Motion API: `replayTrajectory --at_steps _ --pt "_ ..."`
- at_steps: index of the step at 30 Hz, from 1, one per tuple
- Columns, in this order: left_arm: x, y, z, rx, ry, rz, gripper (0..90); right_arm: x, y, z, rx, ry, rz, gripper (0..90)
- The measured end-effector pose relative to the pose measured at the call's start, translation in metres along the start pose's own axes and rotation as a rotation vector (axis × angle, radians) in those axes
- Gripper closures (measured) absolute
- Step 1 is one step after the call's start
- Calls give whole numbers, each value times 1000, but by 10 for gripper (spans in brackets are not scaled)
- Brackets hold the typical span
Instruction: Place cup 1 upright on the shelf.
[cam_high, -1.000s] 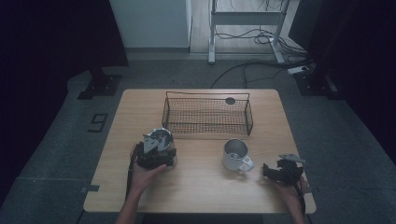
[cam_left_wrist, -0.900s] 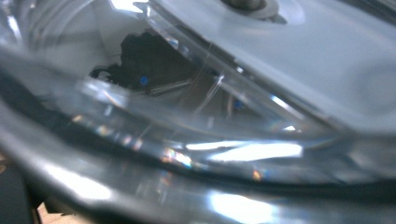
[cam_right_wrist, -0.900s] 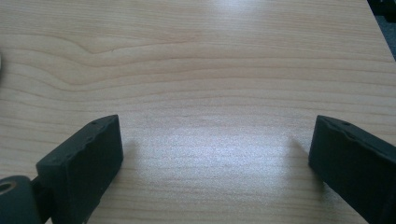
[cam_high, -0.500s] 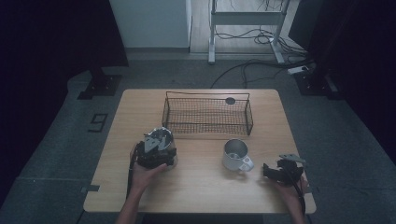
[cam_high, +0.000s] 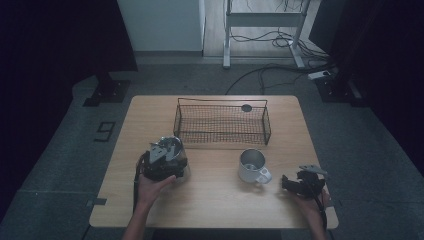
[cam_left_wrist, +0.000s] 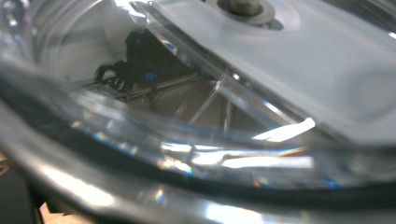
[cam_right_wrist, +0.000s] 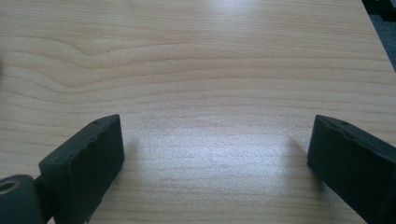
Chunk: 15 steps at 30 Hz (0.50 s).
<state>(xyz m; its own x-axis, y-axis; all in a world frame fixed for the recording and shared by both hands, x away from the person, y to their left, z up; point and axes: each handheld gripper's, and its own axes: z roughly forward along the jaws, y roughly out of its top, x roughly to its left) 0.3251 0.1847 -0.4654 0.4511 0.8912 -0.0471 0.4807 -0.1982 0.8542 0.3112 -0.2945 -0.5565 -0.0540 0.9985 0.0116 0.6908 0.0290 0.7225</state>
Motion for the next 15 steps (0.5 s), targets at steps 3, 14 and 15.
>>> replayTrajectory --at_steps 3,14,15 --pt "-1 5 -2 -3 6 -3 40 0 0 0 0 0 1 36" --pt "-2 18 -8 -1 36 -19 40 -1 2 2 0 1 2 35" --pt "-3 20 -9 0 36 -23 40 -1 2 2 0 1 2 35"
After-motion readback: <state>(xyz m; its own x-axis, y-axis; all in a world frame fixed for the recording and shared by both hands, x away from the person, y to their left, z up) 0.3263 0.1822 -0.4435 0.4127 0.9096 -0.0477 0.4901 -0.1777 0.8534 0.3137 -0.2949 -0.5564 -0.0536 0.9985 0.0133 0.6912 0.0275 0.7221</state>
